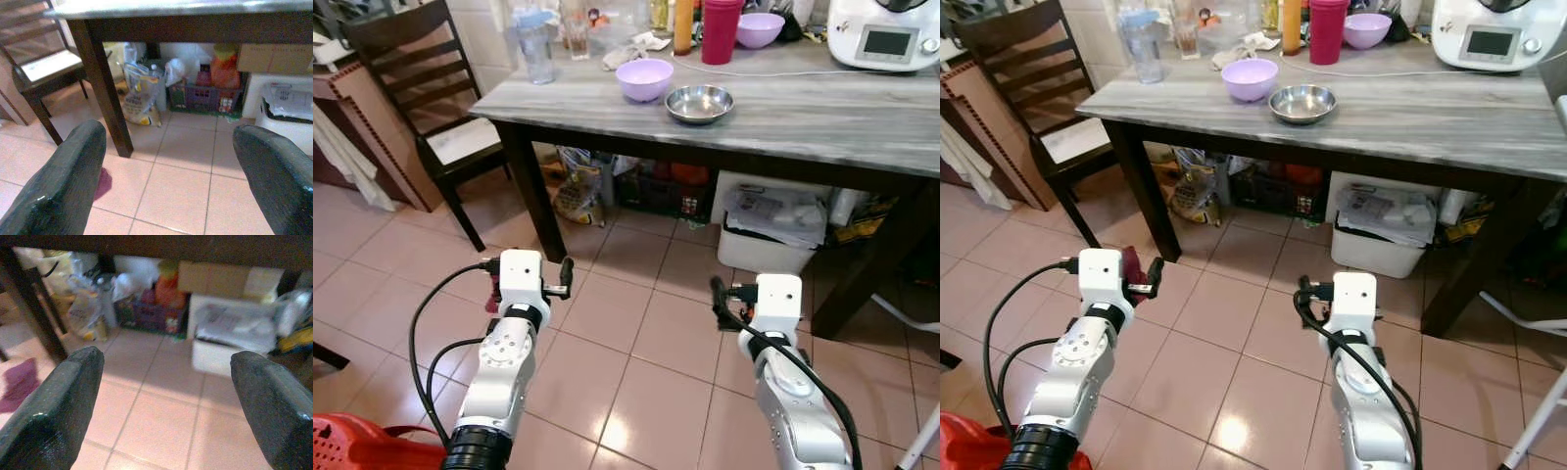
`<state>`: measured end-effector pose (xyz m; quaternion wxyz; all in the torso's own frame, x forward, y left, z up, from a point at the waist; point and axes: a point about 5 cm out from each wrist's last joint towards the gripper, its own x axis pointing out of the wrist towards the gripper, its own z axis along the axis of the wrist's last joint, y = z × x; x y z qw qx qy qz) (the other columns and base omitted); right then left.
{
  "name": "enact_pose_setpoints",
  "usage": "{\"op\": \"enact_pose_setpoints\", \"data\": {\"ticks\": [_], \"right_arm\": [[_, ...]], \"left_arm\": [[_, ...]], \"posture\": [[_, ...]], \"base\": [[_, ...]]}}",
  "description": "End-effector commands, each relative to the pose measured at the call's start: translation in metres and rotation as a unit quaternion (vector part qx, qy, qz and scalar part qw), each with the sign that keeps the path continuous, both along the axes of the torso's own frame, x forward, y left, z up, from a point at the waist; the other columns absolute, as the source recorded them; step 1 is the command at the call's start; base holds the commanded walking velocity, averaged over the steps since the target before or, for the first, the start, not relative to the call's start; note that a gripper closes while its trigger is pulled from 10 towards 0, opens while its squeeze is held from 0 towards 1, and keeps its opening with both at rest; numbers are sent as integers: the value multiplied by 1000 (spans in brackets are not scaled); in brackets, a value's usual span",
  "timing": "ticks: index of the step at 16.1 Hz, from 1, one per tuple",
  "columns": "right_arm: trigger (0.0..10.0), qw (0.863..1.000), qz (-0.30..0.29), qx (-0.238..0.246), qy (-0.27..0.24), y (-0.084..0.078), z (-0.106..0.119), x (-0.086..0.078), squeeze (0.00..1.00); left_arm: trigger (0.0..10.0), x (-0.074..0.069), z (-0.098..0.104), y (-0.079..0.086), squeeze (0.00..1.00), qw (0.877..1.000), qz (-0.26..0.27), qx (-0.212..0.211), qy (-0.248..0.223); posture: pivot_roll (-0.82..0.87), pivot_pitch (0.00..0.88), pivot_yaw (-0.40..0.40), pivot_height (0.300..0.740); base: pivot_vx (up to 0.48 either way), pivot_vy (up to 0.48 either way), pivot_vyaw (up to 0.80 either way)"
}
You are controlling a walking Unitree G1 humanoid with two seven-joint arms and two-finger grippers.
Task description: Setting the table
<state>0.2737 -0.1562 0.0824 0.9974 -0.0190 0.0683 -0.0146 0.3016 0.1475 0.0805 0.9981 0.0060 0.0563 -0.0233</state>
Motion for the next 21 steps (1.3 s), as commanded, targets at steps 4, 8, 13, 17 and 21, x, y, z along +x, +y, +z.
{"op": "enact_pose_setpoints", "data": {"ticks": [4,8,13,17,21], "right_arm": [[10000,999,8,0,-50,7,11,7,0],[10000,996,19,-4,-82,7,23,9,0],[10000,996,13,-8,-89,3,23,10,0],[10000,995,11,-12,-94,4,23,8,0],[10000,996,7,-7,-87,2,21,5,0]], "left_arm": [[10000,1,-2,5,0,1000,17,19,-15],[10000,5,2,5,0,1000,13,7,-24],[10000,7,2,0,0,1000,-4,-5,-25],[10000,6,9,-10,0,997,-65,-19,-43],[10000,6,9,-10,0,997,-66,-23,-39]], "posture": [[-181,0,98,740],[-187,0,98,740],[-198,0,102,740],[-205,0,111,740],[-209,0,114,740]], "base": [[0,0,0],[0,0,0],[0,0,-759],[0,0,0],[0,-469,0]]}}
